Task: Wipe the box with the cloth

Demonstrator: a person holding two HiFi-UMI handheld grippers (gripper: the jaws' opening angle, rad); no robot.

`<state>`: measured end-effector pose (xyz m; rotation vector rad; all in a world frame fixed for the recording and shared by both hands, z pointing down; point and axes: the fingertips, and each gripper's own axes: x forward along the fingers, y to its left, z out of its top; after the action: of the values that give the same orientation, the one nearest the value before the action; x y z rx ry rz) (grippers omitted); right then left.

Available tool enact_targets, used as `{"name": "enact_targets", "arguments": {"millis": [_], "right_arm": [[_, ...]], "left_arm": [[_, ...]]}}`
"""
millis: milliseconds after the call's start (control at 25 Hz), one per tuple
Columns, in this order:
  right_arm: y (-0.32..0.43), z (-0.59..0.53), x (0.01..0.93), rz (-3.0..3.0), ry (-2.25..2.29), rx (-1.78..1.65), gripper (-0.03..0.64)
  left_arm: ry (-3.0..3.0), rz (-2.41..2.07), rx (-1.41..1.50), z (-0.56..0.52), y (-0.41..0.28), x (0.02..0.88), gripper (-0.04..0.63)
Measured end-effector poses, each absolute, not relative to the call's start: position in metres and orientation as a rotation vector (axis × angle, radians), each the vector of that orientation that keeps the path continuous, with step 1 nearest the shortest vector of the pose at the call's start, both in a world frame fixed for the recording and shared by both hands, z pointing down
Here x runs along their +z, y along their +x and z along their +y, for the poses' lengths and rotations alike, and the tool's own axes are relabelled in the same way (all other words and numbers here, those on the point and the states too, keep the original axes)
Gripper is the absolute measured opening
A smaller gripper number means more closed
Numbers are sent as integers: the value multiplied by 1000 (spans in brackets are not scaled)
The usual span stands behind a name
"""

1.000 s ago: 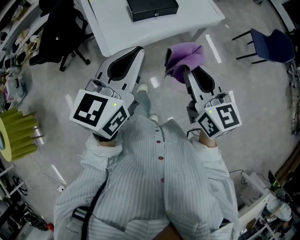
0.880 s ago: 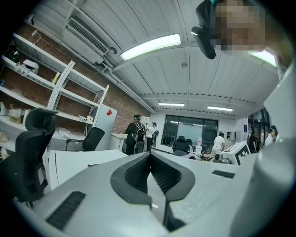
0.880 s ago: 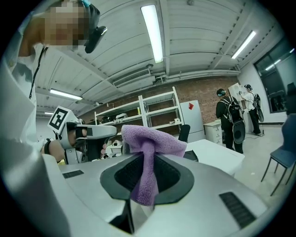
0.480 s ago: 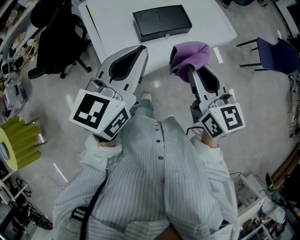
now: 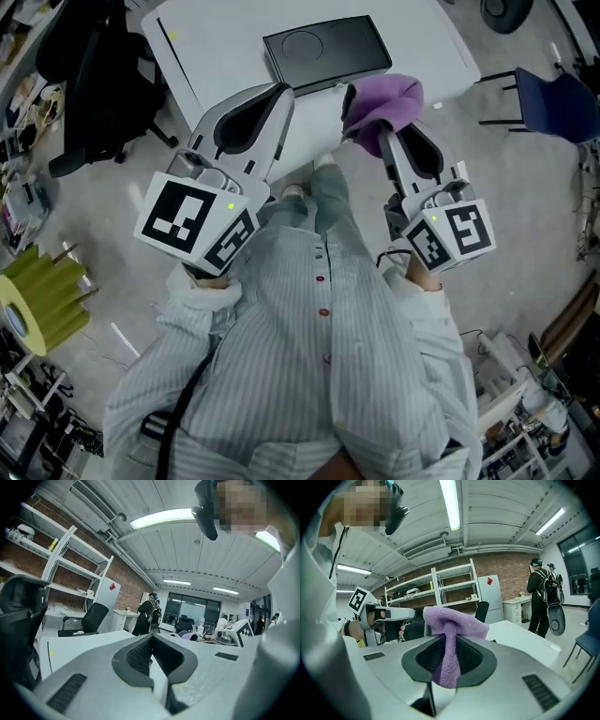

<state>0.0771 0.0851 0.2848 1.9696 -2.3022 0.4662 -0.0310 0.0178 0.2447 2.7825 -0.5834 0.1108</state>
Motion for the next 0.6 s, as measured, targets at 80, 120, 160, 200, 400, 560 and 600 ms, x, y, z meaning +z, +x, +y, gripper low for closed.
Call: {"name": "enact_targets", "arguments": {"millis": [80,120,160,200,400,560,600], "right_arm": [[84,73,288,-2306,1959,472,67],[86,67,289,-2311,1951,472,67],[89,59,290,-2318,1939,471,67],[91,52,291,-2328,1923,471,67],[113,13,289,-2371,1856,467,67],[131,-12,290,-2409,1789,459,67],[137,-19,291,-2419,1769,460,67]], "left_arm": [[2776,-597,103,6,-26,248,6],[2773,-608,98,0,-24,249,6],[2770,-622,91,-6,-22,249,6],[2765,-638,85,-13,-21,249,6],[2748,-709,73,-45,-1,248,6],[2740,-771,58,-64,19,246,6],[2735,-791,56,-70,24,247,6]]}}
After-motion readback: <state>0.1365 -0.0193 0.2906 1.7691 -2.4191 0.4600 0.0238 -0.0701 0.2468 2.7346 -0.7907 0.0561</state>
